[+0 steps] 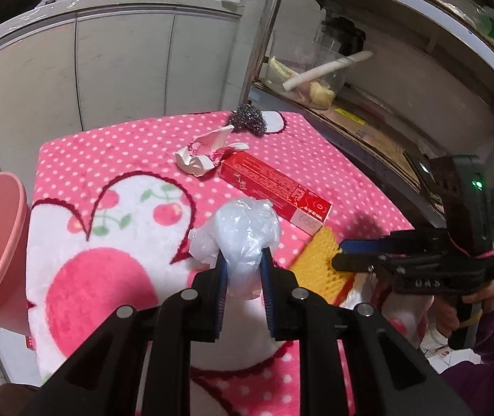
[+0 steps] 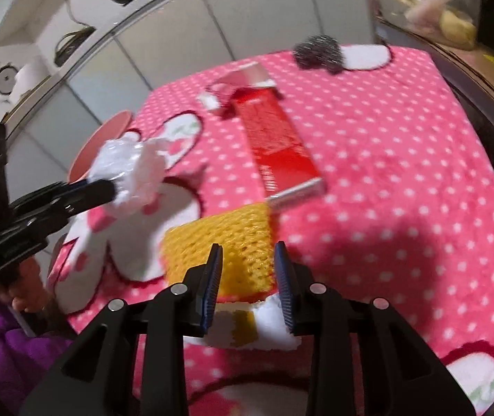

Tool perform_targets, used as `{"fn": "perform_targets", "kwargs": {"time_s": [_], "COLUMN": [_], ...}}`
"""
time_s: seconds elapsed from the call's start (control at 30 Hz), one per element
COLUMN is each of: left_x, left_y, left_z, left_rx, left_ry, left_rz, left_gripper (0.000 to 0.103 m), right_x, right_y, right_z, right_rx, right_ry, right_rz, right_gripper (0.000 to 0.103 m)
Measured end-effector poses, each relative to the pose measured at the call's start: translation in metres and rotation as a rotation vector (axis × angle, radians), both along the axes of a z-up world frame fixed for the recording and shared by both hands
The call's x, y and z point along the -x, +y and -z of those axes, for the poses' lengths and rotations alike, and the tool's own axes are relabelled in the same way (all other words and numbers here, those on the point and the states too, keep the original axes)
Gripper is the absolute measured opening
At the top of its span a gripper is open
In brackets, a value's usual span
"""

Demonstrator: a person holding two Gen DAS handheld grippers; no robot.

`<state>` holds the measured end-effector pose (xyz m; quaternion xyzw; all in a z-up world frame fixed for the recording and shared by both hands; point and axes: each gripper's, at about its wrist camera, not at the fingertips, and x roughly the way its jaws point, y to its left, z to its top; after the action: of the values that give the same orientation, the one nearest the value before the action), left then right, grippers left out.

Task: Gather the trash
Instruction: 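Grasp the clear plastic bag with the left tool while the right tool grasps another yellow mesh net, then lift both held items and carry them over the pink bucket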

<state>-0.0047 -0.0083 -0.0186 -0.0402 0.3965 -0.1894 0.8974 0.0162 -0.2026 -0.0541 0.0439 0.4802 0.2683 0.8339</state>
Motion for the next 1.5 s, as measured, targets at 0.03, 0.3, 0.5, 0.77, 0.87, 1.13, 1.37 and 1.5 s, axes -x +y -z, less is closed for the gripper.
{"fn": "perform_targets", "kwargs": {"time_s": [0.03,0.3,0.5,0.77,0.87,1.13,1.37,1.5], "left_x": [0.001,0.005,0.008,0.01,0.008,0.01,0.008,0.009], "left_y": [0.001,0.02,0.036,0.041,0.04,0.045,0.053,0.059], "left_z": [-0.001,-0.012,-0.019,-0.014,-0.009,-0.011,-0.008,-0.012], "left_rx": [0.003,0.02,0.036,0.04,0.036,0.042,0.055,0.06], "left_ry": [-0.003,-0.04,-0.061,-0.046,-0.033,-0.037,-0.032,-0.05], "left_rz": [-0.004,-0.062,-0.098,-0.1,-0.099,-0.116,-0.144,-0.158], "left_gripper": [0.017,0.017,0.017,0.017,0.018,0.018,0.018,0.018], "right_x": [0.003,0.007,0.006,-0.007,-0.017,-0.02,-0.011,-0.014], "right_y": [0.004,0.006,0.009,0.028,0.04,0.062,0.058,0.059], "right_z": [-0.002,-0.032,-0.043,-0.01,-0.004,0.003,-0.024,-0.043], "right_rx": [0.005,-0.046,-0.049,0.05,0.11,0.154,0.093,0.052], "right_ry": [-0.012,-0.116,-0.122,0.027,0.021,0.011,-0.07,-0.116], "right_rz": [-0.016,-0.008,-0.012,-0.017,-0.038,-0.122,-0.104,-0.091], "right_gripper": [0.015,0.001,0.001,0.046,0.046,0.017,0.014,0.014]}}
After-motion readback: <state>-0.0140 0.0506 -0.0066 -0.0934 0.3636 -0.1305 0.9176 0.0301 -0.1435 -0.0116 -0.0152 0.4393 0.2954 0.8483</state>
